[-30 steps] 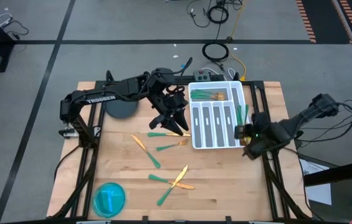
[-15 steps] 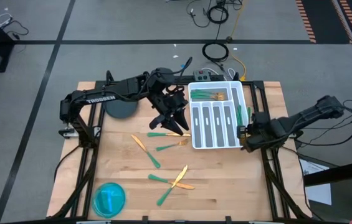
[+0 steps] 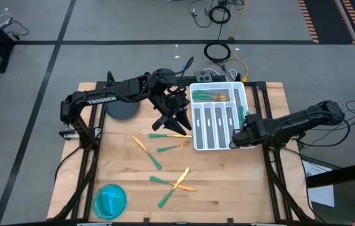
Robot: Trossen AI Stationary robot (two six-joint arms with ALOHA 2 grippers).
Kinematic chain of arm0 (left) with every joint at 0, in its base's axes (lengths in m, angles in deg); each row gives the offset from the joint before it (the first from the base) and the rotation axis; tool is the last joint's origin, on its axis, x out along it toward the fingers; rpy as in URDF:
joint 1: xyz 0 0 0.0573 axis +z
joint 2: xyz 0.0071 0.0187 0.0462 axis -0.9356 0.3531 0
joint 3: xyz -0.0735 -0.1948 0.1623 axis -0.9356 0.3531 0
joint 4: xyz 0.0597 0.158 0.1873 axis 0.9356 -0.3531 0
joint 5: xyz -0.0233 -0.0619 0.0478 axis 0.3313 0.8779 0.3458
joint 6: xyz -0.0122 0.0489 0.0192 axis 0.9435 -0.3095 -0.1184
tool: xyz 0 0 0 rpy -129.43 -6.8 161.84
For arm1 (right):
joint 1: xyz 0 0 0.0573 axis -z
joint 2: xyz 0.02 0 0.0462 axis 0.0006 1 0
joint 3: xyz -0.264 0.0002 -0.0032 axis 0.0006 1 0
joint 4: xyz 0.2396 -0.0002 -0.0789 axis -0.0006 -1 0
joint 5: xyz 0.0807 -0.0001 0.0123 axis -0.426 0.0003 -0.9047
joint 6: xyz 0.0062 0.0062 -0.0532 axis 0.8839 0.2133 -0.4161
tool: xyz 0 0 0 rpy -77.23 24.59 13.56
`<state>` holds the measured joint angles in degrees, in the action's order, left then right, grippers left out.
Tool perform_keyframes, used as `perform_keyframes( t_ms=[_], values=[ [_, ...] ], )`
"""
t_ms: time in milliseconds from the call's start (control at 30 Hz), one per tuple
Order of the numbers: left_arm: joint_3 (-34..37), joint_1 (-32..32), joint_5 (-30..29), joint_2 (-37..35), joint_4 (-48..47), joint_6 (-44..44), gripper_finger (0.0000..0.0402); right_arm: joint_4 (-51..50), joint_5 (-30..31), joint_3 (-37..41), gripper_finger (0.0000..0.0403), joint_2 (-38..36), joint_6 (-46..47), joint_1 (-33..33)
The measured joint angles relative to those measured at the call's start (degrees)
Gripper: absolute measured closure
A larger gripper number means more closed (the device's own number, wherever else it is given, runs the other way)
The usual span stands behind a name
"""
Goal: Sort silverware
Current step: Put the green spoon on the silverware tray
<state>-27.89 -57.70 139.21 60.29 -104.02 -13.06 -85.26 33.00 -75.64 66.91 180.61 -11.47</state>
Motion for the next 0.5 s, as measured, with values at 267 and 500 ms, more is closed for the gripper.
perform_keyframes(
  t_ms=[267,500],
  values=[
    [0.0,0.0,-1.3,0.0,0.0,-0.5,0.0223,5.2,0.0,-0.7,0.0403,5.9,-5.5,7.1],
    [0.0,0.0,-1.3,0.0,-0.5,-0.6,0.0223,5.5,-2.0,-0.7,0.0403,9.0,-12.4,12.5]
  ],
)
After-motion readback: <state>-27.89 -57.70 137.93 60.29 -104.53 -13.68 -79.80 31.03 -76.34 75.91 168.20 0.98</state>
